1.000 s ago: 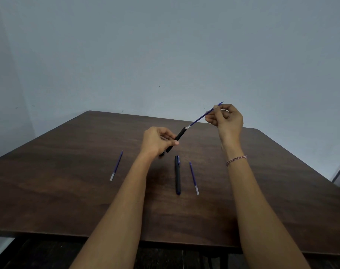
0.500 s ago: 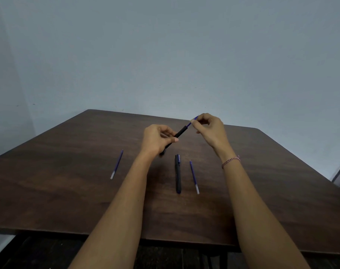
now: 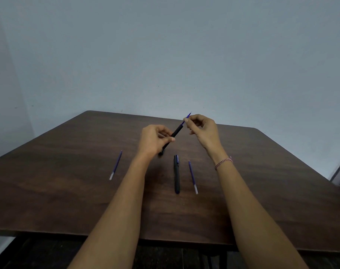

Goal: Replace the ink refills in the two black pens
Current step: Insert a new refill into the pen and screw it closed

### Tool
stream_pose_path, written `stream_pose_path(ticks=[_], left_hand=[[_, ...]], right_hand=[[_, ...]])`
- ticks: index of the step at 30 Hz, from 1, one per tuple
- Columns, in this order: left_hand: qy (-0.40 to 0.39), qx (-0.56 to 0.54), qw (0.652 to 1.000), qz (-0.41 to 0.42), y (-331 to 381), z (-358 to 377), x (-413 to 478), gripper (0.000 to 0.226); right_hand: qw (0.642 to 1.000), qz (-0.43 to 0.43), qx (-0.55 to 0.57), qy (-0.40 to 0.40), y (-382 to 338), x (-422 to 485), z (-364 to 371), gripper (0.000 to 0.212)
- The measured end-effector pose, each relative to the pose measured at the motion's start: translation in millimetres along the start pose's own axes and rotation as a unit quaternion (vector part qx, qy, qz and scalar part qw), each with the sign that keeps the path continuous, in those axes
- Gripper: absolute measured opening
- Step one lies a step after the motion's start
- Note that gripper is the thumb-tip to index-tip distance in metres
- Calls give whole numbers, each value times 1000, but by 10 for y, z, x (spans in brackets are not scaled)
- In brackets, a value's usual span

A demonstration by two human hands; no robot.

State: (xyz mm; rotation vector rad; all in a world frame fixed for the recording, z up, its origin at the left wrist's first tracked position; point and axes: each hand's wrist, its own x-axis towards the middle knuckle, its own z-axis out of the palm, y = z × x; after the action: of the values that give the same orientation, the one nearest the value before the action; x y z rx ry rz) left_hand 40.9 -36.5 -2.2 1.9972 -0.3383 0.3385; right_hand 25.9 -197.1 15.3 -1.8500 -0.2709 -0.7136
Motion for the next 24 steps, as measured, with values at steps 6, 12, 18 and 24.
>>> stream_pose_path(ticks=[6, 12, 18, 24], left_hand=[[89, -25, 994, -62, -118, -117, 61, 14], [219, -36, 964, -146, -234, -266, 91, 17], [276, -34, 945, -170, -224, -287, 71, 13], [292, -22, 938, -185, -222, -288, 36, 14]], right_hand=[[997, 50, 52, 1, 43, 20, -33, 10], [998, 38, -39, -20, 105, -19, 83, 10], [962, 45, -223, -154, 47, 54, 418, 11], [925, 55, -298, -228, -108, 206, 890, 12]])
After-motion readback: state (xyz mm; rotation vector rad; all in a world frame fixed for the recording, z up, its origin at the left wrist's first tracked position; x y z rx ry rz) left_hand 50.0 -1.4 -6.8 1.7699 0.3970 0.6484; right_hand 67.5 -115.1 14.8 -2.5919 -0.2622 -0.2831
